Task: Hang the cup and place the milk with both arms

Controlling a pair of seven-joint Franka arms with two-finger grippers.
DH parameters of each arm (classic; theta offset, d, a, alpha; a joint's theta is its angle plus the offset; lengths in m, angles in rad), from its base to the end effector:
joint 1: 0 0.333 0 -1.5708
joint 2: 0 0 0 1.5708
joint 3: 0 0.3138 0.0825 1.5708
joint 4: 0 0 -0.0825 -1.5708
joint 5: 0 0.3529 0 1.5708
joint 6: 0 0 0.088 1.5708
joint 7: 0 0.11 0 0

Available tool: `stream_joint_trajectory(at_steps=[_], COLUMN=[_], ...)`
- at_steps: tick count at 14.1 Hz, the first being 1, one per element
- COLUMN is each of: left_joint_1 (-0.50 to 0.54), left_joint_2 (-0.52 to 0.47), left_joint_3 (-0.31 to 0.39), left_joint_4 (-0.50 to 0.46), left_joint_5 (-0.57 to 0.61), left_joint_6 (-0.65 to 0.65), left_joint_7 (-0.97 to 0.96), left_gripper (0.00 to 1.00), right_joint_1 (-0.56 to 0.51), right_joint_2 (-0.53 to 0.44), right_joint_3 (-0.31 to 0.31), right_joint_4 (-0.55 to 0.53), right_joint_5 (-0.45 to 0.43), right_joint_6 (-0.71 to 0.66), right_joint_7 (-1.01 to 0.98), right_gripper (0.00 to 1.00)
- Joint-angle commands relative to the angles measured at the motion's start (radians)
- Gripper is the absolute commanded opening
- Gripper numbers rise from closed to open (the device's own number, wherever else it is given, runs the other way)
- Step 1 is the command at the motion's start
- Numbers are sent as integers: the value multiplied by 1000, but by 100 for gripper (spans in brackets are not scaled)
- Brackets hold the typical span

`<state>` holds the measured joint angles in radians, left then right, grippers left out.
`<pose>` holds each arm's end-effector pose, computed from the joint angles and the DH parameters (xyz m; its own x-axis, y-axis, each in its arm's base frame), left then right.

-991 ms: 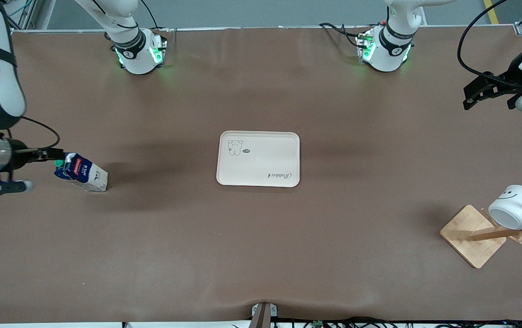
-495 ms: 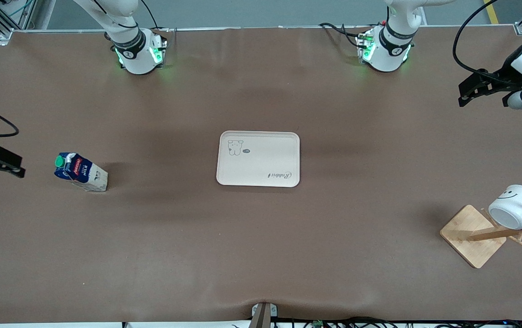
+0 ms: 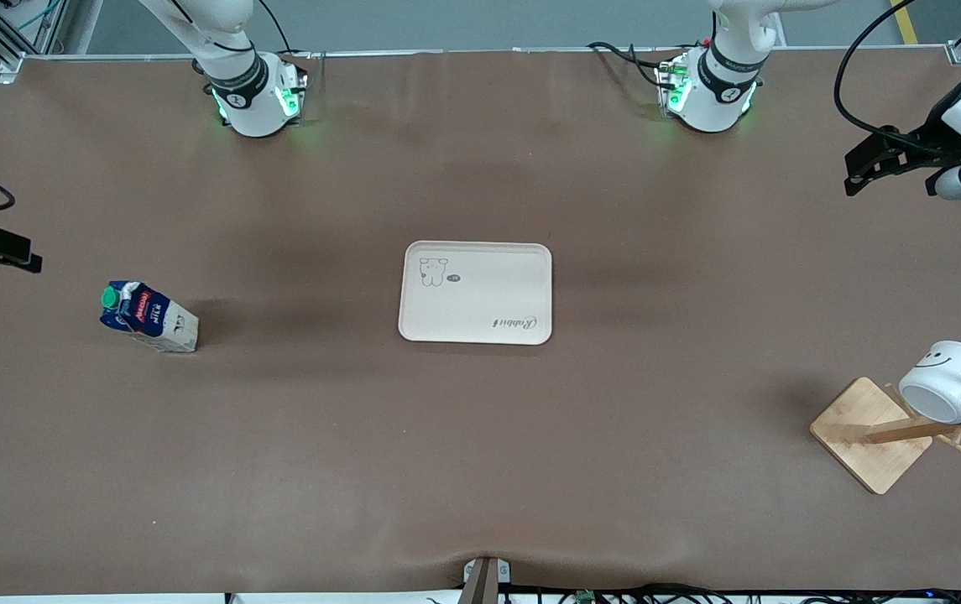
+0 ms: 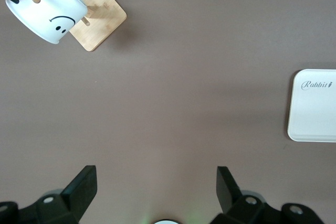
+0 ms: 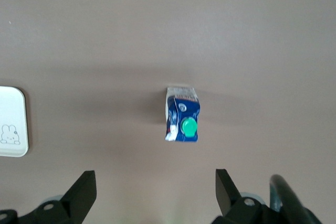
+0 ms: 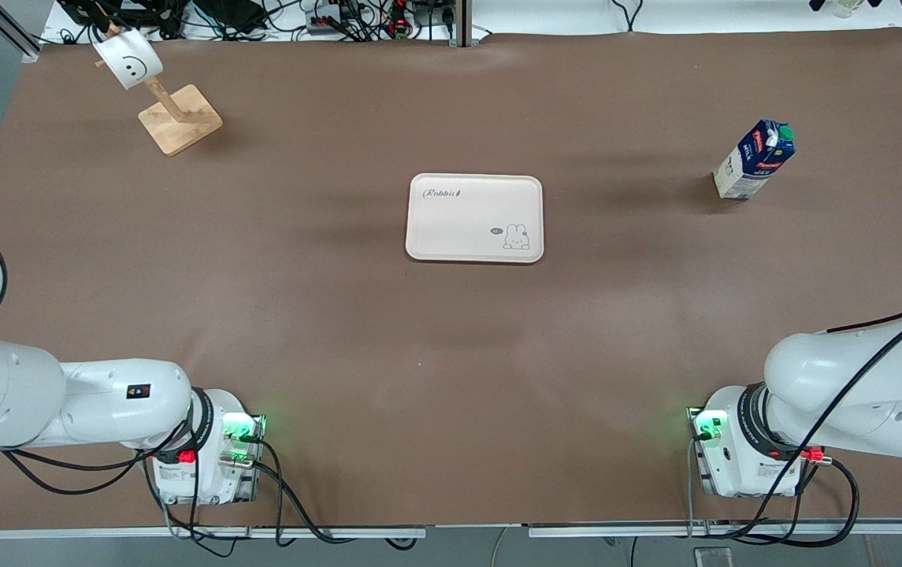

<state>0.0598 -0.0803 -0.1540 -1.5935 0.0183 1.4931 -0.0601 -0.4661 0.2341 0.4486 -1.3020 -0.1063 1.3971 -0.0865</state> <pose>0.4884 -0.0476 0.6429 0.9993 -0.0319 -0.0191 -0.0325 -0.9990 -0.0318 0.5674 -0.0566 0.6035 0.9918 0.0518 -0.1166 0.0516 -0.9987 -0.0047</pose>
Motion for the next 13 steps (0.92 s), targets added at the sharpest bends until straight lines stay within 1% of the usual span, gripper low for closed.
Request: stream_joint_trajectory(at_steps=[1, 2, 3, 4, 5, 7, 8, 9, 10, 11, 12, 13], left_joint_1=[3, 3, 3, 3, 5, 5, 5, 5, 5, 5, 6, 6], left_joint_2=[-22, -22, -22, -22, -22, -22, -22, -22, -24, -32, -36, -36], left_joint_3=[1, 1, 2, 2, 2, 4, 4, 4, 4, 4, 5, 7], left_joint_4=[-5, -6, -5, -5, -5, -6, -5, -5, -5, -8, -11, -11], left_joint_5=[-6, -6, -6, -6, -6, -6, -6, -6, -6, -6, -6, -6], left_joint_6=[-20, -21, -21, -21, -21, -21, -21, -21, -21, -22, -24, -24], left_joint_7=[-3, -1, -3, -3, -3, -3, -3, -3, -3, -3, -1, -1], left_gripper=[100, 100, 100, 100, 100, 100, 100, 100, 100, 100, 100, 100], right_joint_1=[-10, -13, -14, -13, 13, 128, 162, 181, 196, 190, 187, 198], right_joint_2=[-183, -241, -284, -292, -297, -324, -323, -312, -276, -259, -259, -259], right_joint_3=[8, 7, 5, -14, -46, -103, -122, -120, -120, -126, -142, -172], right_joint_4=[-230, -318, -385, -397, -396, -396, -366, -271, -211, -192, -198, -198], right_joint_5=[20, 22, 25, 39, 60, 63, 62, 50, 42, 40, 40, 39], right_joint_6=[75, 133, 182, 198, 198, 186, 146, 82, 25, -1, -4, 2], right_joint_7=[-6, -4, -3, -3, -4, 10, 14, 13, 11, 2, 1, 1], right_gripper=[100, 100, 100, 100, 100, 100, 100, 100, 100, 100, 100, 100])
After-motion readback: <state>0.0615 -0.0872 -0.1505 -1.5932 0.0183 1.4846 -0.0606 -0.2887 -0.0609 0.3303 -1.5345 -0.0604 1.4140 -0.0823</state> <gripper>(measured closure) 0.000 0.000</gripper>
